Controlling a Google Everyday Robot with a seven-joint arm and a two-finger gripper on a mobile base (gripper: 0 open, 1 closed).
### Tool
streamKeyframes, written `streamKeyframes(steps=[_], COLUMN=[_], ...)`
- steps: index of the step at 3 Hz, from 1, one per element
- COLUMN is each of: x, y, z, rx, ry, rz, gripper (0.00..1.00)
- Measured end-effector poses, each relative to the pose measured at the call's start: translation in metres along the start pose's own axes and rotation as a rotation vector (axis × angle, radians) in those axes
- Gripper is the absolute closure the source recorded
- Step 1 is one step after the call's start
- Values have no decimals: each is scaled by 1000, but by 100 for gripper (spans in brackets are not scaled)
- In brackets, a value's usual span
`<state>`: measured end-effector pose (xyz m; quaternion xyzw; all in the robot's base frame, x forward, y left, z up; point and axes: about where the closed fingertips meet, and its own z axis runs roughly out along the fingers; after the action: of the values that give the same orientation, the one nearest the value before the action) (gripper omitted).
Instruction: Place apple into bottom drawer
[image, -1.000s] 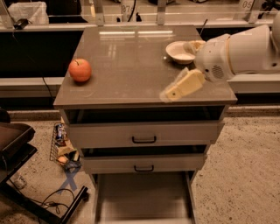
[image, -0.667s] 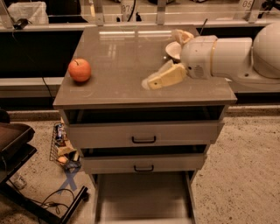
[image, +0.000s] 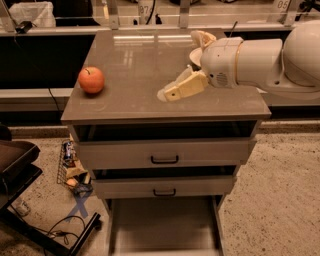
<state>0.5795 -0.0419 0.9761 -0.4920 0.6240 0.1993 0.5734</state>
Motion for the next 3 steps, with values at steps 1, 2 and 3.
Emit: streamKeyframes(steps=[1, 2, 3], x=[1, 1, -7], y=[-5, -18, -26], z=[22, 75, 161], rx=[-21, -43, -68], ry=[0, -41, -128], rz=[22, 74, 112], gripper=[0, 0, 0])
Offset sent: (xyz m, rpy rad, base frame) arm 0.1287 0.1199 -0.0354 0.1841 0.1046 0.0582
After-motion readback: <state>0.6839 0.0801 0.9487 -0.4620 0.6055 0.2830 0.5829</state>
